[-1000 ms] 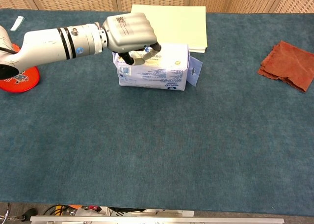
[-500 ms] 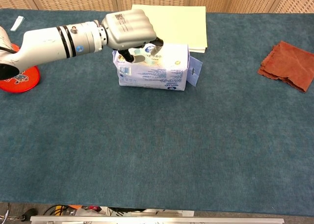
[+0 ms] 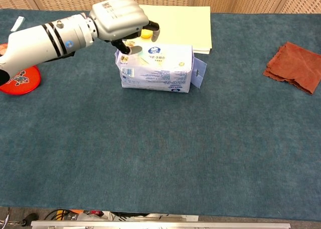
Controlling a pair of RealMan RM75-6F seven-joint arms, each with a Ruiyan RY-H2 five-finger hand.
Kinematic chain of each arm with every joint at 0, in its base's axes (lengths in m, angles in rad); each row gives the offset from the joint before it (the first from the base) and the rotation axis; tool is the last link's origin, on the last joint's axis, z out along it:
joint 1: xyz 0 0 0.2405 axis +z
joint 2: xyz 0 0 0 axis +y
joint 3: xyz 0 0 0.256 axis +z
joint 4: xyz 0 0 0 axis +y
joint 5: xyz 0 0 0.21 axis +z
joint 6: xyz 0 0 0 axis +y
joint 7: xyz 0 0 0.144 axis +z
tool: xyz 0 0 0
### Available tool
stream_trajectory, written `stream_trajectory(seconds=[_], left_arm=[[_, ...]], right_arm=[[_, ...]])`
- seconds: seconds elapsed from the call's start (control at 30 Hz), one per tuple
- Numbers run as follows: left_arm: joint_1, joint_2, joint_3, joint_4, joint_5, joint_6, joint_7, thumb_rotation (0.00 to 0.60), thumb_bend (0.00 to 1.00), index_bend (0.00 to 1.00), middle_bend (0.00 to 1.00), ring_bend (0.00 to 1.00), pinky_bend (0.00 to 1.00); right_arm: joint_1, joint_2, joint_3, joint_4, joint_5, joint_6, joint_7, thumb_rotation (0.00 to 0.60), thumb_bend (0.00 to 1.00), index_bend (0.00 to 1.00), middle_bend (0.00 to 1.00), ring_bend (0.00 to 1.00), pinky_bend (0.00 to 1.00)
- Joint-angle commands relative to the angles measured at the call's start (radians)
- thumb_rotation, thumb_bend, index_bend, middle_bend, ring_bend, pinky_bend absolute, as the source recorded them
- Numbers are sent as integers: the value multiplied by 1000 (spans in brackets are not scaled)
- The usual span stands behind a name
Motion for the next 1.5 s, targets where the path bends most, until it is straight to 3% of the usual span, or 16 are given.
stream_trajectory(seconds=[0.03,0.23,0.37,0.63,0.73,0.83,1.07,1.17,1.37,1.5], left_arm=[[56,43,-20,-64,-46,55,34,600,362,325,827,828,906],[170,135,-37,-218,-147,137,120,600,362,314,724,689,893],[242,212,-38,-343,-239,163,196,600,362,310,646,630,866],[393,287,-28,-468,-317,315,277,600,362,284,535,537,709],[443,314,-16,-495,-324,359,292,600,362,277,509,506,679],[495,334,-3,-516,-330,402,295,600,362,272,505,504,665],[602,371,48,-558,-350,439,300,600,362,266,504,504,659],[636,378,57,-564,-346,453,279,600,362,266,504,504,659],[681,380,63,-557,-329,462,239,600,362,266,504,514,659],[696,379,56,-554,-323,460,225,600,362,265,504,522,659]], right_arm=[[21,15,0,-14,-32,-13,-20,600,786,441,469,511,500],[96,52,0,-70,-108,-92,-100,600,786,407,469,511,504],[161,67,10,-104,-139,-165,-132,600,788,379,469,514,567],[309,59,48,-162,-132,-339,-197,600,799,327,493,542,655],[368,41,67,-165,-109,-406,-213,600,857,327,499,549,658],[428,10,86,-158,-87,-465,-235,600,976,327,555,608,702],[576,-56,118,-146,23,-636,-323,600,1000,284,878,913,952],[641,-87,128,-133,106,-720,-349,600,1000,257,986,999,1000],[771,-150,130,-81,303,-860,-402,599,1000,209,1000,1000,1000],[848,-195,120,-44,413,-904,-437,556,1000,208,1000,1000,1000]])
